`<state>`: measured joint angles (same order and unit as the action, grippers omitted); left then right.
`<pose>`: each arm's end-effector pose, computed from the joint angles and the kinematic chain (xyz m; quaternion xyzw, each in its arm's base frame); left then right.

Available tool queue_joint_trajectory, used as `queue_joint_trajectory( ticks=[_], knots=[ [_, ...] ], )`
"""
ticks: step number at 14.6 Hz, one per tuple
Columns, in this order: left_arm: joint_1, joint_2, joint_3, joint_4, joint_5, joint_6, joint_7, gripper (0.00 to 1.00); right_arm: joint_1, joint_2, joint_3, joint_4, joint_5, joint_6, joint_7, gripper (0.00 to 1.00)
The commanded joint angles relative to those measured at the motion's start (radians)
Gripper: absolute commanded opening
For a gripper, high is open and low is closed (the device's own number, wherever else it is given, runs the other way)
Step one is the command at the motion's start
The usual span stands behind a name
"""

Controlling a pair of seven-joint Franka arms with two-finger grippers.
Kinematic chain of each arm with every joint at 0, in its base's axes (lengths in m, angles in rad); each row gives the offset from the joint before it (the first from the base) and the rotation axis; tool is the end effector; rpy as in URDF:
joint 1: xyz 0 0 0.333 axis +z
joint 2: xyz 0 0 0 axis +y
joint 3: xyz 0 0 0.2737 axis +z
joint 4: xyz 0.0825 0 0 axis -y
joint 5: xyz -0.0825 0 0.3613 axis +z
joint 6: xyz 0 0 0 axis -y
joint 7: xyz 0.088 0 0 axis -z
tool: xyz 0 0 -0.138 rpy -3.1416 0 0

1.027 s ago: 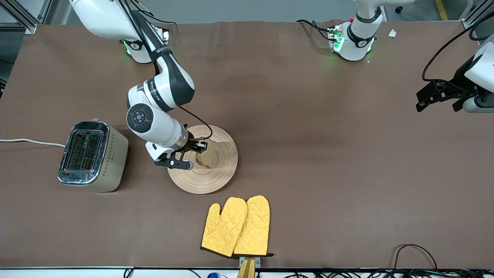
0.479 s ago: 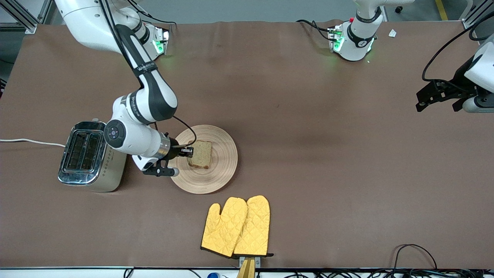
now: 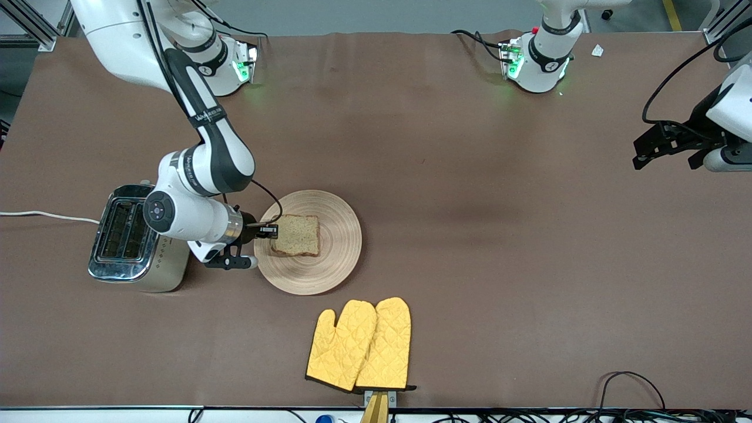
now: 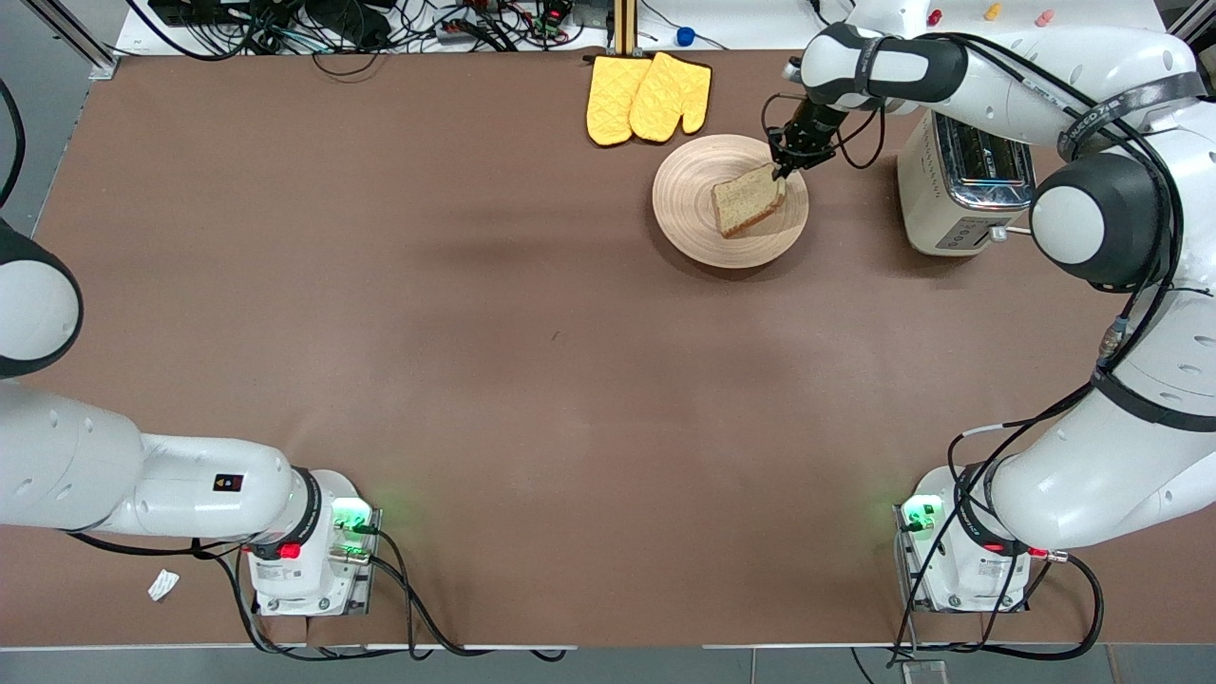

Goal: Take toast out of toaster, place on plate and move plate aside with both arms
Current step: 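Lower the toast onto the plate and open the right gripper, then retract the right gripper while the left gripper reaches the plate rim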

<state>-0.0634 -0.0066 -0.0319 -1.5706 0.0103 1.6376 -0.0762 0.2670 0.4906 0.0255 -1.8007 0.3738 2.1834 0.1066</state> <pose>0.5370 -0.0500 0.5610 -0.9993 0.0097 -0.0371 0.0021 0.5711 0.1953 0.2161 -0.9866 0.0246 0.0825 0.1384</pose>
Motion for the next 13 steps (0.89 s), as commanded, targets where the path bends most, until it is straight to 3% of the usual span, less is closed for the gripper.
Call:
queue_joint_trajectory(
  ticks=[1, 6, 7, 10, 12, 13],
  knots=[
    [0.004, 0.0, -0.002, 0.006, 0.0, -0.012, 0.007, 1.0, -0.019, -0.014, 0.008, -0.035, 0.013, 0.012, -0.031, 0.0],
    [0.001, 0.034, -0.003, 0.006, -0.006, -0.044, 0.016, 1.0, -0.035, -0.012, 0.005, -0.051, -0.027, 0.013, -0.033, 0.01],
    [-0.007, 0.036, -0.003, 0.006, -0.019, -0.062, 0.016, 1.0, -0.038, -0.012, 0.005, -0.051, -0.03, 0.012, -0.033, 0.05],
    [-0.003, 0.063, -0.003, 0.006, -0.149, -0.103, 0.018, 1.0, -0.043, -0.012, 0.004, -0.049, -0.048, 0.01, -0.033, 0.62],
    [0.0, 0.098, -0.003, 0.003, -0.232, -0.113, 0.021, 1.0, -0.04, -0.012, -0.009, -0.049, -0.055, 0.01, -0.031, 0.85],
    [0.002, 0.123, -0.003, 0.003, -0.268, -0.113, 0.021, 1.0, -0.038, -0.013, -0.012, -0.048, -0.055, 0.009, -0.03, 0.91]
  ],
)
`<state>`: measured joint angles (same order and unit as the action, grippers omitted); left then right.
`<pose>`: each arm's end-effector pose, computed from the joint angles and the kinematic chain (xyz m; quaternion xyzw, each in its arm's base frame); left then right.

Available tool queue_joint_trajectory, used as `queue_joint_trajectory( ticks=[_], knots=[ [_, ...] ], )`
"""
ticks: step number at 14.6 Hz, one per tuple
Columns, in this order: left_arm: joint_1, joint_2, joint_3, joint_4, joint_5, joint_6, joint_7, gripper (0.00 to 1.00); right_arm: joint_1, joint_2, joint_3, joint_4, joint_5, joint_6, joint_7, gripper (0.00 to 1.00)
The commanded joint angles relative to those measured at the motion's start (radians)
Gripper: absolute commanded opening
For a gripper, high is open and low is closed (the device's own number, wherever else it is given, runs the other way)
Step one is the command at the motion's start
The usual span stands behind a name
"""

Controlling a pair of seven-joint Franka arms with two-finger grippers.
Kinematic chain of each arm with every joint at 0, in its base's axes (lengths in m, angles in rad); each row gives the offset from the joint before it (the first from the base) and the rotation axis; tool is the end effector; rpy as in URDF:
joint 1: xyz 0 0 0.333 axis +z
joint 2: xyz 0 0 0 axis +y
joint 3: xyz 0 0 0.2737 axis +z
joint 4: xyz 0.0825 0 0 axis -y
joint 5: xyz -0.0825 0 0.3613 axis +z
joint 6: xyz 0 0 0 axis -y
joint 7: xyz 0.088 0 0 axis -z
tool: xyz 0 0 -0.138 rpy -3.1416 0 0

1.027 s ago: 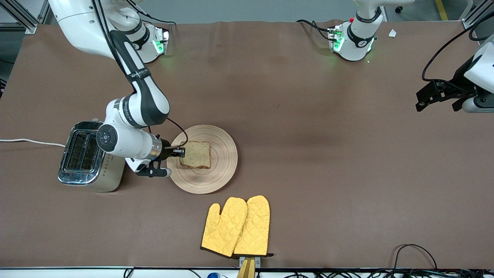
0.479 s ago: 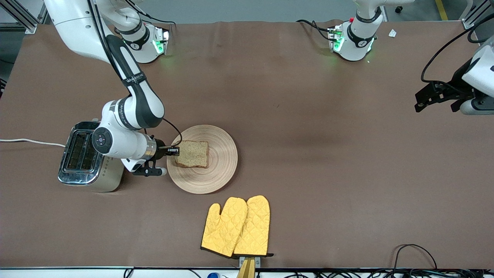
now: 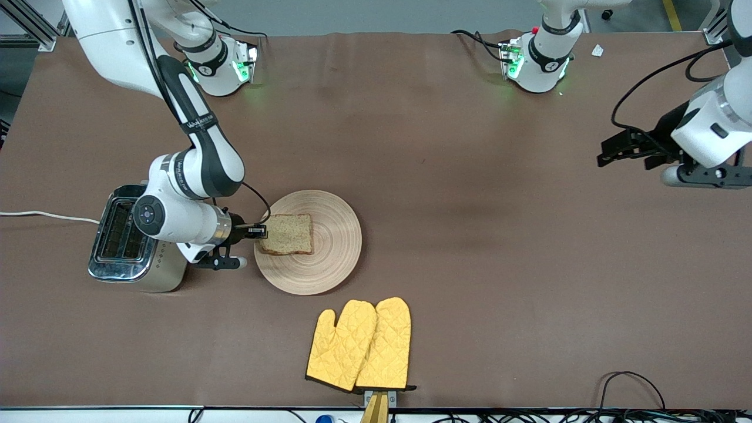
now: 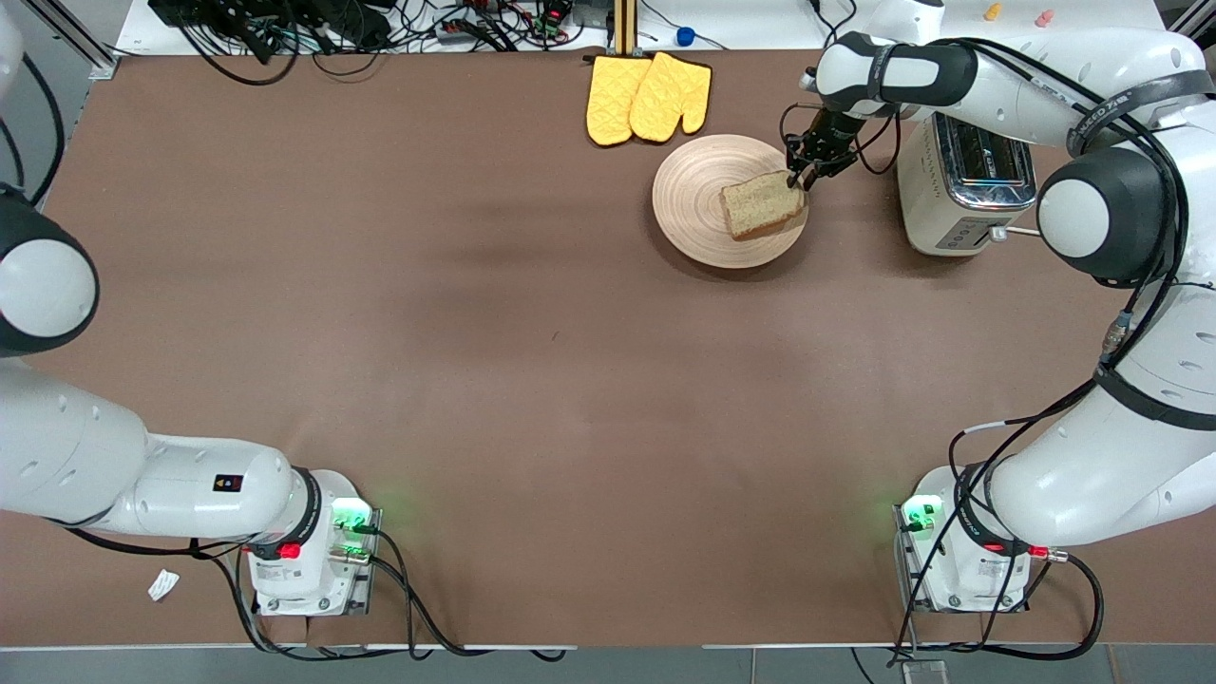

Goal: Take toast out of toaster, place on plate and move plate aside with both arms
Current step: 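Retract the right gripper while the left gripper reaches the plate rim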

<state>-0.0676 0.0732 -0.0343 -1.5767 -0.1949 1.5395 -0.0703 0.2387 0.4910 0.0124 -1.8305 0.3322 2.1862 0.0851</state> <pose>0.5359 -0.0817 0.5095 0.9935 -0.0134 -0.0632 0.0934 0.5696 0.1668 0.2033 -0.9888 0.0230 0.0879 0.1181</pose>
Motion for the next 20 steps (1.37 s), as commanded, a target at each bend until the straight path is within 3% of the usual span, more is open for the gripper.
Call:
queue_joint_trajectory(
  ticks=[1, 7, 12, 16, 18, 20],
  knots=[
    [0.006, 0.071, -0.001, 0.009, -0.111, -0.009, 0.015, 1.0, -0.012, -0.014, 0.0, -0.016, -0.015, 0.004, -0.008, 0.97],
    [-0.058, 0.304, -0.016, 0.009, -0.36, 0.19, 0.012, 1.0, -0.012, -0.058, -0.035, -0.009, -0.061, -0.02, -0.008, 1.0],
    [-0.159, 0.479, -0.044, 0.014, -0.472, 0.425, 0.018, 0.99, -0.012, -0.149, -0.127, 0.069, -0.199, -0.123, -0.011, 1.0],
    [-0.162, 0.643, -0.2, 0.021, -0.599, 0.666, 0.104, 0.99, -0.013, -0.158, -0.224, 0.273, -0.239, -0.325, -0.109, 1.0],
    [-0.164, 0.727, -0.281, 0.033, -0.648, 0.792, 0.187, 0.98, -0.013, -0.158, -0.277, 0.339, -0.239, -0.348, -0.139, 1.0],
    [-0.208, 0.792, -0.311, 0.078, -0.699, 0.879, 0.195, 0.98, -0.013, -0.167, -0.325, 0.388, -0.239, -0.412, -0.203, 1.0]
  ],
)
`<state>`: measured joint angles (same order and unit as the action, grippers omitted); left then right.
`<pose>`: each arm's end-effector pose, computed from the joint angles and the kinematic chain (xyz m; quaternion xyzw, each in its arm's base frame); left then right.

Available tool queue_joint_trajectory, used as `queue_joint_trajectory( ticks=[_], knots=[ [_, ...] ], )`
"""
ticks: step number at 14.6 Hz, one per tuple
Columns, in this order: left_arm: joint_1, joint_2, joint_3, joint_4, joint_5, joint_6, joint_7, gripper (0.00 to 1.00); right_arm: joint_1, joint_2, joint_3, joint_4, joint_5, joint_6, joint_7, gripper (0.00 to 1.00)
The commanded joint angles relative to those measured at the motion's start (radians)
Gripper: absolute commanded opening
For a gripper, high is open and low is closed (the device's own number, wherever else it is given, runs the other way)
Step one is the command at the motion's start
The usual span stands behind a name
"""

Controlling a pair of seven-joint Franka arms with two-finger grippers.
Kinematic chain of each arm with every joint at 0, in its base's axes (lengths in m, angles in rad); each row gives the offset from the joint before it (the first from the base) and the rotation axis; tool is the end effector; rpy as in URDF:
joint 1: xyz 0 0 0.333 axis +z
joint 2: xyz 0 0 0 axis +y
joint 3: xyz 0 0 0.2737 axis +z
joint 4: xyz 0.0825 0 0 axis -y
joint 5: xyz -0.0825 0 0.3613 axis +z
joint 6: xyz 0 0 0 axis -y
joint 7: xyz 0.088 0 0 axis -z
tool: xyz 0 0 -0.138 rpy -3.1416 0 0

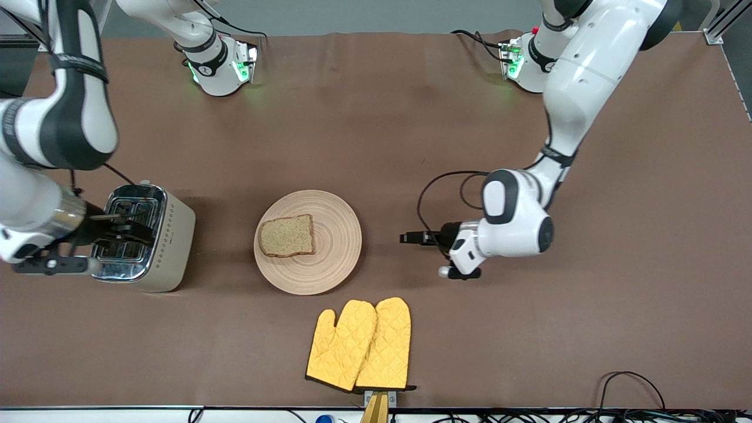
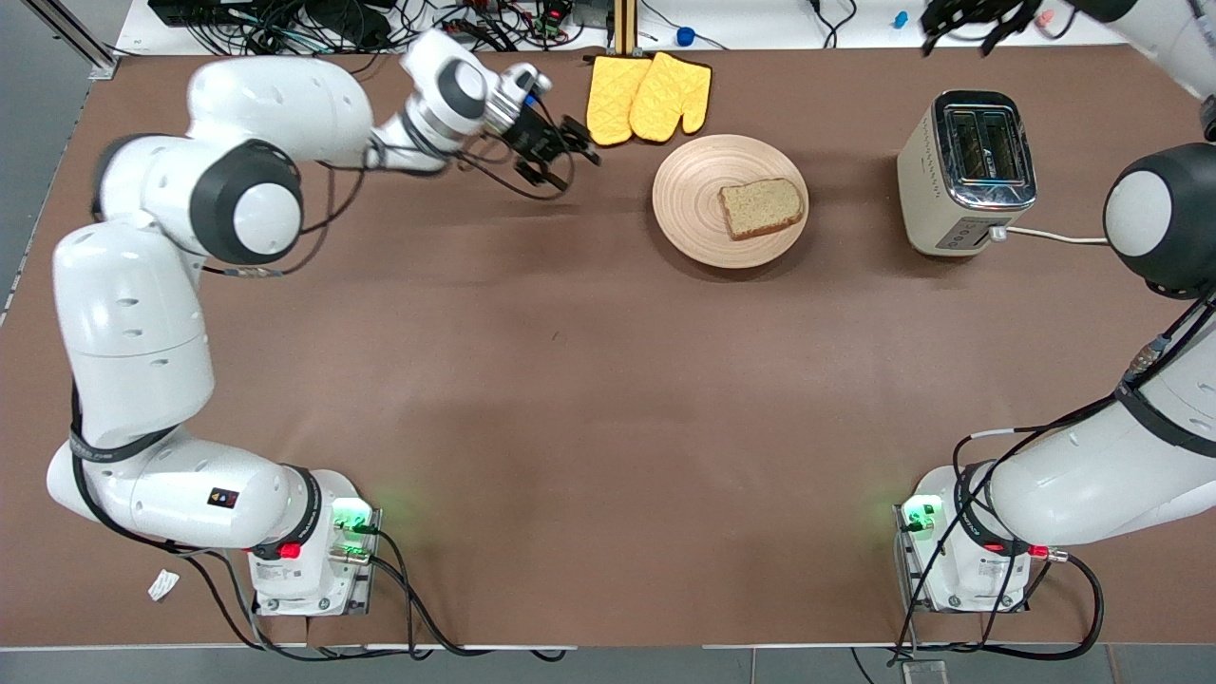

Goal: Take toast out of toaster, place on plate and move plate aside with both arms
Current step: 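Retract the right gripper while the left gripper reaches the plate rim, then grip the plate rim with the left gripper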

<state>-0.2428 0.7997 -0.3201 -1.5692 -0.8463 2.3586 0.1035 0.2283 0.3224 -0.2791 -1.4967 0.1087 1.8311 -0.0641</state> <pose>0.5628 -0.3607 0.1607 0.9185 0.0292 -0.0969 0.3823 0.6245 -0.0029 0.4272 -0.9999 -0.0007 -0.0128 0.0083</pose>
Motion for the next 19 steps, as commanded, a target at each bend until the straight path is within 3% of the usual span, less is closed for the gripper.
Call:
queue_joint_trajectory(
  ticks=[1, 5, 10, 11, 15, 16, 17, 18, 19],
  knots=[
    [-0.067, 0.093, -0.025, 0.104, -0.075, 0.08, 0.021, 0.98, -0.003, -0.003, -0.055, 0.084, -0.014, -0.099, -0.086, 1.0],
    [-0.15, 0.18, -0.025, 0.205, -0.126, 0.157, 0.022, 0.98, -0.001, -0.037, -0.1, 0.163, -0.018, -0.225, -0.097, 1.0],
    [-0.199, 0.216, -0.027, 0.224, -0.128, 0.226, 0.045, 0.95, 0.006, -0.049, -0.1, 0.25, -0.018, -0.329, -0.095, 1.0],
    [-0.21, 0.217, -0.027, 0.224, -0.134, 0.25, 0.041, 0.91, 0.006, -0.049, -0.098, 0.25, -0.018, -0.329, -0.097, 1.0],
    [-0.225, 0.22, -0.027, 0.221, -0.149, 0.268, 0.056, 0.4, -0.024, -0.101, -0.078, 0.243, -0.015, -0.374, -0.1, 1.0],
    [-0.225, 0.22, -0.027, 0.219, -0.149, 0.268, 0.062, 0.23, -0.096, -0.12, -0.011, 0.242, -0.017, -0.415, -0.111, 1.0],
    [-0.225, 0.219, -0.027, 0.219, -0.151, 0.269, 0.067, 0.08, -0.195, -0.138, 0.094, 0.234, -0.029, -0.423, -0.114, 1.0],
    [-0.219, 0.214, -0.025, 0.215, -0.149, 0.269, 0.071, 0.0, -0.27, -0.176, 0.2, 0.198, -0.067, -0.42, -0.111, 1.0],
    [-0.205, 0.211, -0.025, 0.213, -0.148, 0.269, 0.1, 0.0, -0.283, -0.218, 0.227, 0.143, -0.092, -0.411, -0.105, 1.0]
  ],
)
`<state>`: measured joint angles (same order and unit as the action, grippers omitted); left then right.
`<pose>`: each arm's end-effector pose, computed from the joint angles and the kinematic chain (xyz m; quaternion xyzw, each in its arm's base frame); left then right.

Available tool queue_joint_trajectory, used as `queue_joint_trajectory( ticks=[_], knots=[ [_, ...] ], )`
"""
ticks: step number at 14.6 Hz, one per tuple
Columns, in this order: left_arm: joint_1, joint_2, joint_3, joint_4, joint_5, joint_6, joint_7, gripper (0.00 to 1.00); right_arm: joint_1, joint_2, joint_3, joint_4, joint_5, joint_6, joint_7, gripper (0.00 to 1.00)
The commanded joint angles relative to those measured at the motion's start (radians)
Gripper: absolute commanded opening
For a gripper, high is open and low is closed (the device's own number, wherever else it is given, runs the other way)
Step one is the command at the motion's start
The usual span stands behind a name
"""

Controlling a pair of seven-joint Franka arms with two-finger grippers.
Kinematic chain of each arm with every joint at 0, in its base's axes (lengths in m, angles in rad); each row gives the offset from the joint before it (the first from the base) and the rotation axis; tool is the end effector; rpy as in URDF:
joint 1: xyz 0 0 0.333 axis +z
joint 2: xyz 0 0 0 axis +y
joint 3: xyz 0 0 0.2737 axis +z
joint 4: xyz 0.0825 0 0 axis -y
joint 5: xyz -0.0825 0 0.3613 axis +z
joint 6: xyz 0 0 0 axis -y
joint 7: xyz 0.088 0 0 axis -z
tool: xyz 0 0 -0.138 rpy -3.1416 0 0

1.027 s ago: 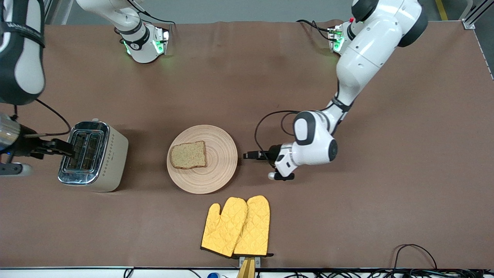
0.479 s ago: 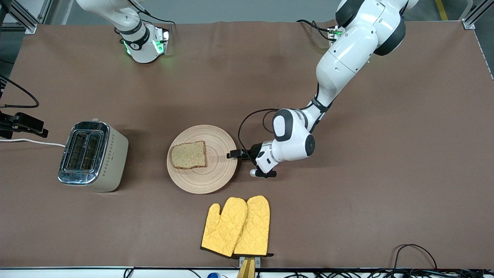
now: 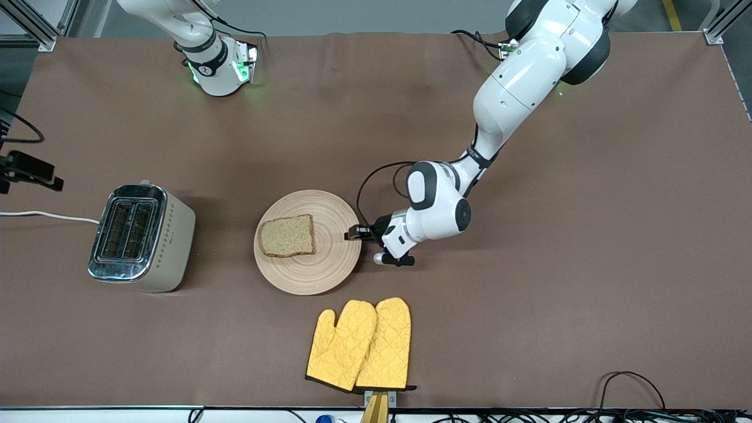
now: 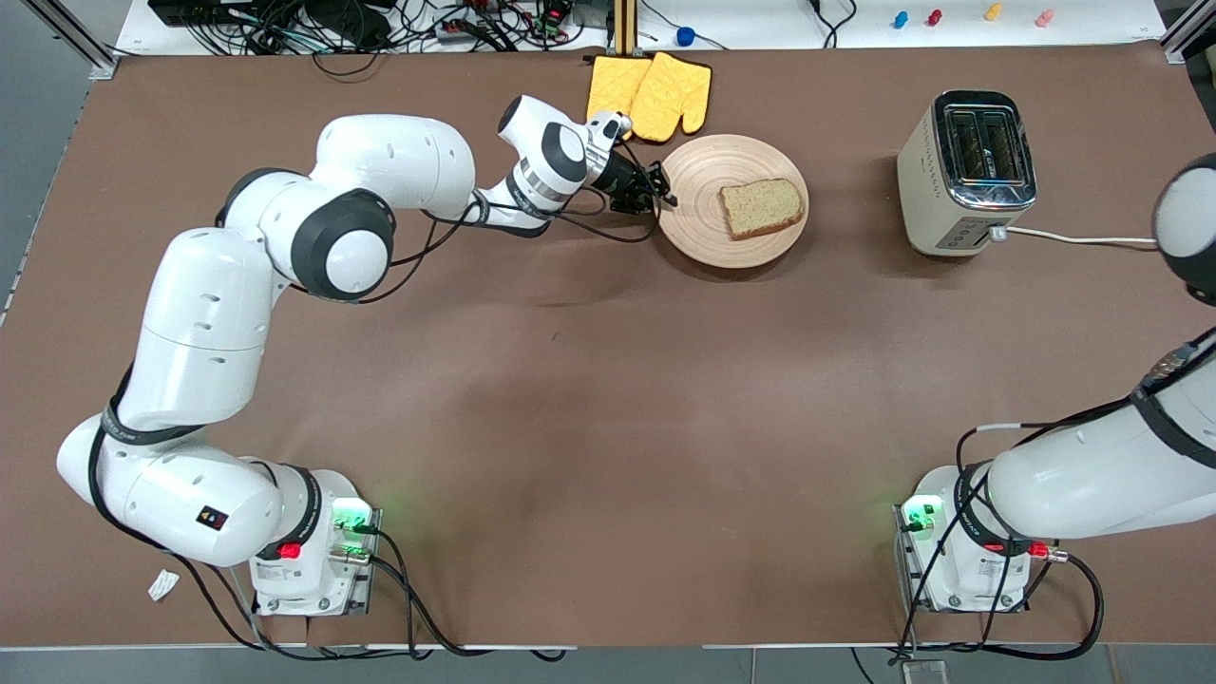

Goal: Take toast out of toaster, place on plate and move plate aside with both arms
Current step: 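Grip the plate rim with the left gripper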

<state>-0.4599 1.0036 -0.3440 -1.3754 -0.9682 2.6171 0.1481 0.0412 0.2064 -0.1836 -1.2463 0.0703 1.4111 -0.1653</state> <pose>0.5276 -0.4737 0.1178 0.9105 0.0300 -0.0401 0.4104 0.5645 -0.0592 0.5687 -0.9995 -0.0179 0.0165 0.0188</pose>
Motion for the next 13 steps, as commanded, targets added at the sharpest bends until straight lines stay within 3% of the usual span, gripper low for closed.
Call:
queue_joint_trajectory(
  ticks=[1, 4, 8, 13],
  knots=[
    [0.029, 0.004, -0.001, 0.016, -0.032, 0.011, 0.106, 0.0, -0.096, -0.135, 0.136, -0.155, -0.056, 0.028, -0.002, 1.0],
    [0.146, -0.066, -0.024, -0.06, -0.02, -0.023, 0.174, 0.0, -0.093, -0.171, 0.138, -0.225, -0.056, 0.068, 0.0, 1.0],
    [0.351, -0.17, -0.024, -0.129, -0.015, -0.334, 0.281, 0.0, -0.078, -0.17, 0.139, -0.246, -0.056, 0.085, 0.0, 1.0],
    [0.584, -0.255, -0.024, -0.252, -0.014, -0.537, 0.462, 0.0, -0.043, -0.163, 0.136, -0.243, -0.066, 0.106, 0.0, 1.0]
  ],
)
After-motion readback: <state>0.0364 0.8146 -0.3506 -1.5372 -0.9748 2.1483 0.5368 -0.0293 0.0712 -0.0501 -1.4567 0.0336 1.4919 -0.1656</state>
